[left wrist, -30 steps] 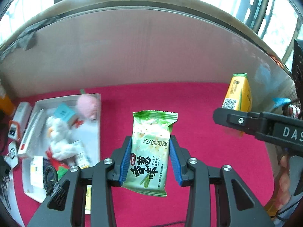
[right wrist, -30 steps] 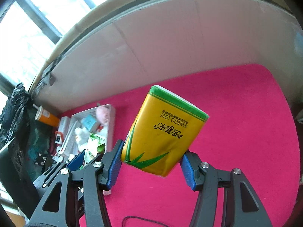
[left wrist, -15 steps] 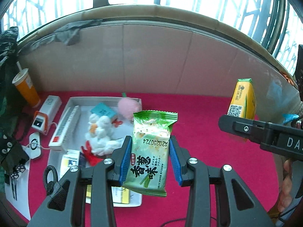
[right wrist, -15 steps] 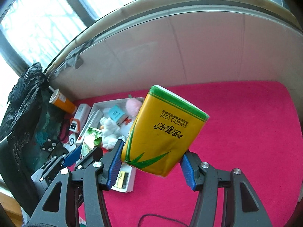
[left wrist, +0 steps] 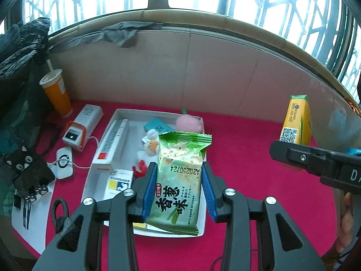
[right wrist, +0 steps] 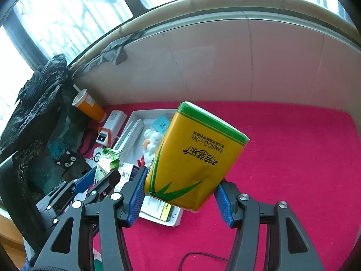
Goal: Organize objects
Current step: 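Carry the green snack packet and yellow tissue pack over the tray with both tools, then lower and open both tools, dropping the snack packet and tissue pack into the tray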
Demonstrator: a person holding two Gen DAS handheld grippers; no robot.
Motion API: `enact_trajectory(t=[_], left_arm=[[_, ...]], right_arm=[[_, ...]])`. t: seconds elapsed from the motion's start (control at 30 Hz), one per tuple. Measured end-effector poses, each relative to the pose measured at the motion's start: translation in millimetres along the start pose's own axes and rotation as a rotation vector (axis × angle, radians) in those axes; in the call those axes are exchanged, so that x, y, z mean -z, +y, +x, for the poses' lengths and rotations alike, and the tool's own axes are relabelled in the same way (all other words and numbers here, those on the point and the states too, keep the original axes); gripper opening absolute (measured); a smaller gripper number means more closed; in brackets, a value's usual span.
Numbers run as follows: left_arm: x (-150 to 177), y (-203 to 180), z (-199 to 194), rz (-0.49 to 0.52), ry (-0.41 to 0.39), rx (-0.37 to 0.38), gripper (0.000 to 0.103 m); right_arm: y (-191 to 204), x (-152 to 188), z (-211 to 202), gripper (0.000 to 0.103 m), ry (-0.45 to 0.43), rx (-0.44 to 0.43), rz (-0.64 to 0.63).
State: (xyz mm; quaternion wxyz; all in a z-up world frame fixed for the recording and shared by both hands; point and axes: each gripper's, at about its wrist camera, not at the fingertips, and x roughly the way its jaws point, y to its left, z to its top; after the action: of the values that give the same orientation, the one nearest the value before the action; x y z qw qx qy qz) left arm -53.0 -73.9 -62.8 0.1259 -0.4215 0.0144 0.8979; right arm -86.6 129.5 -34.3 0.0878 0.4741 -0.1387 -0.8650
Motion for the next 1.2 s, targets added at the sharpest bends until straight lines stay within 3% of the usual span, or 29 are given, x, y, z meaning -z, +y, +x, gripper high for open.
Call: enact_trajectory(t=[0.83,1.2], left_arm=[[-1.5,71.8,1.1,-0.078,-0.008,-0.048,0.037],[-20.1,92.9,19.9,-0.026,0.014,-0.056,0.038]], right_arm=[[65.2,-7.8,32.9,0.061,0.050,0.036,-0.128],[92.5,-19.1,59.4,0.061,0.076,0.067,-0.183]])
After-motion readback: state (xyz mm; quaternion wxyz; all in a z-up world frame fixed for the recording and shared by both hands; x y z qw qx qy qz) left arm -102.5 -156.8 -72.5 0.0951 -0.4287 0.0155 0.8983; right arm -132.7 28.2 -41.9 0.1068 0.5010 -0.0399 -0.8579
